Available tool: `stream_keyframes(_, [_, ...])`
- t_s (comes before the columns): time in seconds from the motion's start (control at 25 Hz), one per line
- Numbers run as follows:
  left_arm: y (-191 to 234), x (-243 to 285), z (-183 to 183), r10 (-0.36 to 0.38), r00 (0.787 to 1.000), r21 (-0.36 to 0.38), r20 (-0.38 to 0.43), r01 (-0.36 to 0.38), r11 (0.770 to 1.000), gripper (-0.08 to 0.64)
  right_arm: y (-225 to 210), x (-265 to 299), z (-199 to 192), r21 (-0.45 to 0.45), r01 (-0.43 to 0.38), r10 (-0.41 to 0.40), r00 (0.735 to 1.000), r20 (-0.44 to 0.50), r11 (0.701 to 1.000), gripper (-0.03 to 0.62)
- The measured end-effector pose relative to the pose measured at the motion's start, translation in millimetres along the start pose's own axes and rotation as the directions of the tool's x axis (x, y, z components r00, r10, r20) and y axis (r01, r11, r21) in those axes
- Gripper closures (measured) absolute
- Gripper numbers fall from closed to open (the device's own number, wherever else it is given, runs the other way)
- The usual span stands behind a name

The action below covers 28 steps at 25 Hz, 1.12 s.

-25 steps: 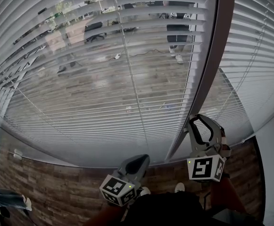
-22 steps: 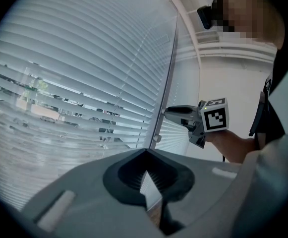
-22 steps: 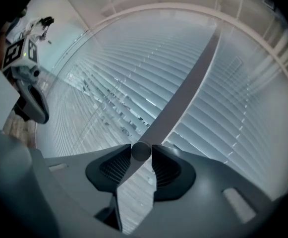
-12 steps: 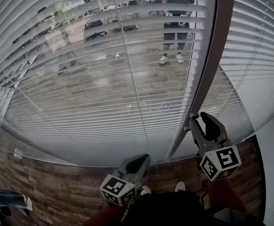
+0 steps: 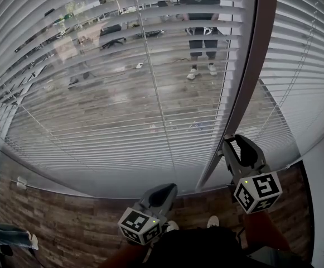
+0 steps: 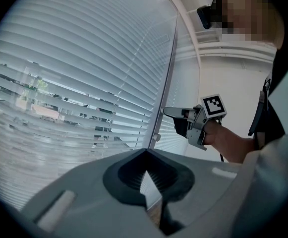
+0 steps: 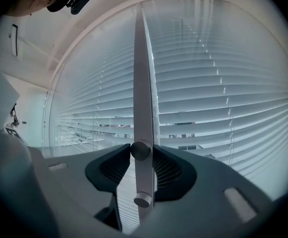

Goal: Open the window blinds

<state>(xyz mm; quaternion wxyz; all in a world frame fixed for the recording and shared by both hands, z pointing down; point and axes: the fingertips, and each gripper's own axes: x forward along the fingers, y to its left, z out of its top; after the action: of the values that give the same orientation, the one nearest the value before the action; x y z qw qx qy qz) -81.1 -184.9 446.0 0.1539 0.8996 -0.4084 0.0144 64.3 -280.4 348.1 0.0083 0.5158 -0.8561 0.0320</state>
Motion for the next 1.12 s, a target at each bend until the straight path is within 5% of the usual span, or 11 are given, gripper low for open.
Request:
stream_keyframes(0.72, [1, 1, 1, 0.001, 1.0, -0.001, 0.007, -0.001, 1.0, 0.558, 3, 1, 1, -0.168, 0.014, -0.018, 1.0, -0.022, 0.986, 0.439])
stream_keyframes(1.12, [0, -4, 1, 0.003, 1.0, 0.001, 0.005, -0.003, 1.0, 0.558, 12, -2, 3, -0.345, 0.044, -0.058, 0.998, -0.031, 0.938, 0.442])
